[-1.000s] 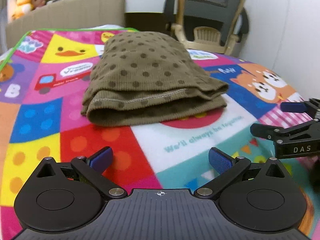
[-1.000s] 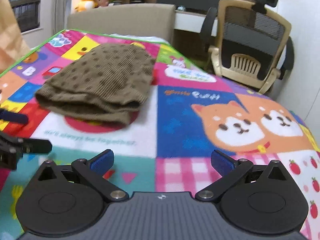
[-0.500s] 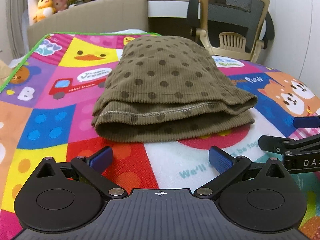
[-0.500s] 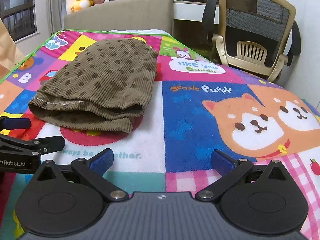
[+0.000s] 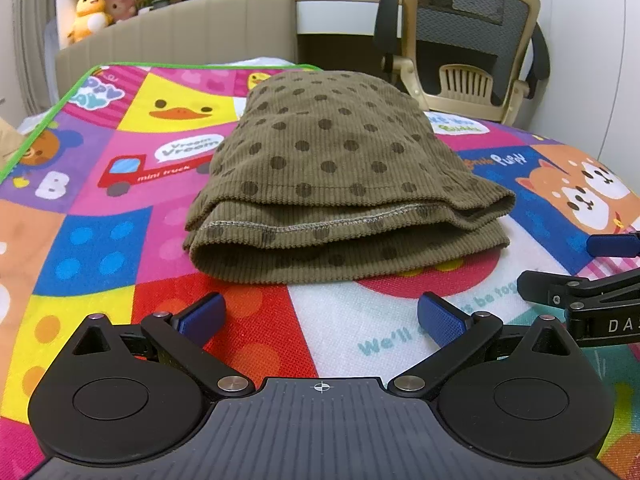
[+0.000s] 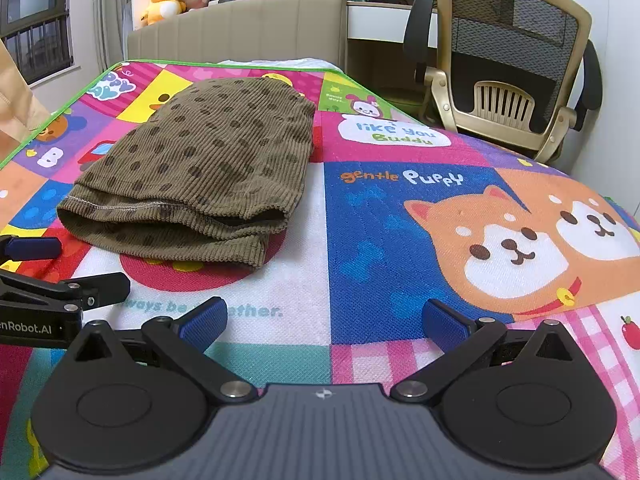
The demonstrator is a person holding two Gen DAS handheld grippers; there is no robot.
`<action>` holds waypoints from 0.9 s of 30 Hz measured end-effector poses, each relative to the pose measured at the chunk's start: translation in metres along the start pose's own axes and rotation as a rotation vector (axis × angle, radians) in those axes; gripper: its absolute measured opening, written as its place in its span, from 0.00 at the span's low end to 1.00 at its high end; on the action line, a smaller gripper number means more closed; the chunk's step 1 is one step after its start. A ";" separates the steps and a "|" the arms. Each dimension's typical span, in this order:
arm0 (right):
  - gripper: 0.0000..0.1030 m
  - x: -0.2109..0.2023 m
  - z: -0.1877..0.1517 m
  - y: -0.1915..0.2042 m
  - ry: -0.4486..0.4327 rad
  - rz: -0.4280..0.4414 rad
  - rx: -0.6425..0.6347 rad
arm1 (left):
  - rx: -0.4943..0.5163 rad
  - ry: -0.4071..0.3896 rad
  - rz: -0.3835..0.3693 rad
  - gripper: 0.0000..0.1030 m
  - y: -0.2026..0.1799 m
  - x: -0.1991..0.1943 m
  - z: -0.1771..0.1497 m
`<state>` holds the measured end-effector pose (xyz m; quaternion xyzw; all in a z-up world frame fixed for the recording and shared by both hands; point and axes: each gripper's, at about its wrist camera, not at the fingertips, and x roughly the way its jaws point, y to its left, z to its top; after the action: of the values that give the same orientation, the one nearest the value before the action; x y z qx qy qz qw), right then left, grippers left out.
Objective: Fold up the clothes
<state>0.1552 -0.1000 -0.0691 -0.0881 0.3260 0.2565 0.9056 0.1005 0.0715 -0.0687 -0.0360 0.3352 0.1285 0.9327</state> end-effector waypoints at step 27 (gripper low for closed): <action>1.00 0.001 0.001 -0.002 0.000 0.003 0.001 | -0.002 0.000 0.001 1.00 0.000 0.001 0.000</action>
<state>0.1571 -0.1011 -0.0691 -0.0874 0.3262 0.2576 0.9053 0.1009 0.0718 -0.0689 -0.0367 0.3353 0.1291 0.9325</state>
